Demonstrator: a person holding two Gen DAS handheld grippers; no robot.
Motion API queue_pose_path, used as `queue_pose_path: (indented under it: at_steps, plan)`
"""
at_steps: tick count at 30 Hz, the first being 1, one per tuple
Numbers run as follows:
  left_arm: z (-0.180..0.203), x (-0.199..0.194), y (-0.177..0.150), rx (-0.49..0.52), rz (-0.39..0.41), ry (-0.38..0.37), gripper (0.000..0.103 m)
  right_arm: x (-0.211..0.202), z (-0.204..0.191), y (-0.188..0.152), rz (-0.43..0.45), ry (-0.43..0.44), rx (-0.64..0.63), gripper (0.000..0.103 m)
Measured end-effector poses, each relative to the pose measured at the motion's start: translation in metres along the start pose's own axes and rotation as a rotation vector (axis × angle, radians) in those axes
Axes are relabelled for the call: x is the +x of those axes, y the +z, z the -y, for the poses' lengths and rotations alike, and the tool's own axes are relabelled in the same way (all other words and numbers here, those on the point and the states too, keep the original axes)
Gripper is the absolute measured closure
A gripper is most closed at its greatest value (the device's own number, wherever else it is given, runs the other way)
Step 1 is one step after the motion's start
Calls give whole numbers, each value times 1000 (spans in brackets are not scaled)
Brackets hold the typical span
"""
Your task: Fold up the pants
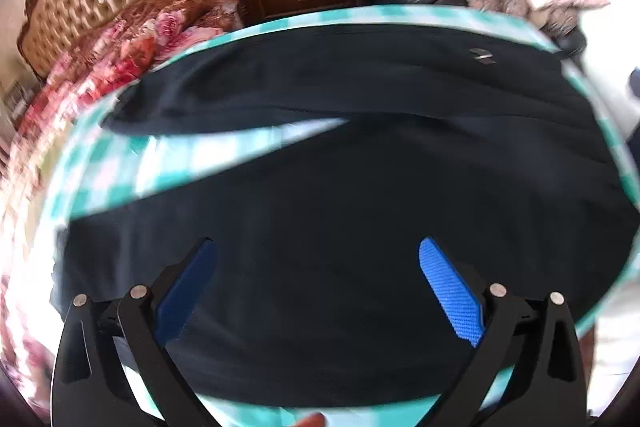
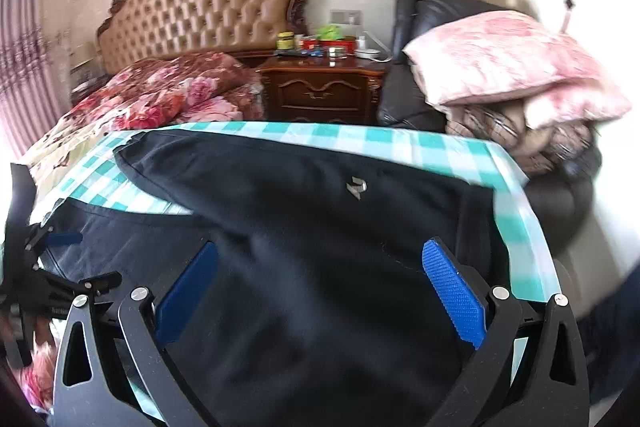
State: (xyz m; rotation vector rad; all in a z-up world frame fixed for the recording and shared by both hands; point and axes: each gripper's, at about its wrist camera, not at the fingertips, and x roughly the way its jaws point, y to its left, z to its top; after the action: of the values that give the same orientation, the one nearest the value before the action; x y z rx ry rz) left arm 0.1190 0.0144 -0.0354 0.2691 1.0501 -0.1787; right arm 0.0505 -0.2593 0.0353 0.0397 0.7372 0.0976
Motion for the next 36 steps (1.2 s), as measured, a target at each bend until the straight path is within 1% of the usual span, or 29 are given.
queue_pose_path:
  at_steps: [2,4,6,7,8,10,11,13,14,15,16,17,18,20,21,22,24,25,26,27,28,29,30,31,32,33,34,35,36]
  plan:
    - [-17,18,26,-13,-33,68,2,27,16,19,-45,41,10,4]
    - [-34,32,52,-33,-61,65,2,59,33,38,-100,114,29,5]
    - [-56,48,84,-51,-90,56,2,94,45,54,-152,125,29,5]
    - [-66,55,100,-61,-94,57,2,111,48,62,-181,136,2,5]
    - [-73,59,112,-63,-93,47,2,127,52,69,-206,143,-26,5]
    - [-88,69,138,-55,-82,-27,2,165,60,82,-261,163,-70,5]
    - [-93,73,152,-48,-70,-46,2,186,64,88,-297,189,-95,5]
    - [-97,80,171,-31,-24,-4,2,215,73,91,-354,218,-122,6]
    - [-98,86,181,-1,16,6,2,234,77,92,-398,231,-138,6]
    - [-98,89,189,43,57,-13,2,246,79,92,-431,240,-150,7]
    - [-96,93,196,100,94,-47,2,260,82,90,-476,247,-173,7]
    - [-92,96,199,139,102,-54,2,269,84,90,-501,249,-188,7]
    - [-90,103,205,173,102,-46,2,279,85,88,-536,253,-211,7]
    - [-87,117,214,222,83,-71,2,293,84,84,-579,254,-271,6]
    - [-87,124,216,244,68,-90,2,293,82,83,-573,269,-304,4]
    - [-86,133,221,284,52,-99,2,296,81,83,-573,286,-341,4]
    - [-82,141,225,332,73,-103,2,295,83,83,-582,320,-358,4]
    - [-81,145,226,355,72,-127,2,294,85,83,-581,334,-366,11]
    - [-81,153,229,385,36,-180,2,292,87,84,-570,343,-375,20]
    - [-78,159,229,405,7,-215,2,288,93,86,-557,363,-364,40]
    - [-76,166,231,422,-16,-229,2,285,99,88,-561,400,-322,55]
    - [-76,175,235,443,-42,-222,2,283,102,89,-559,411,-304,59]
    - [-72,181,236,457,-61,-224,2,278,105,87,-549,426,-307,68]
    - [-73,187,239,466,-75,-231,2,277,106,89,-542,432,-307,72]
    - [-74,191,243,472,-80,-237,2,274,107,89,-530,444,-302,74]
    - [-75,194,248,478,-80,-243,2,269,107,89,-510,454,-303,80]
    - [-77,196,252,483,-75,-255,2,263,107,90,-483,445,-311,94]
    - [-78,197,258,502,-68,-277,3,257,109,93,-457,448,-306,94]
    - [-79,197,262,526,-60,-287,11,250,108,95,-436,454,-305,94]
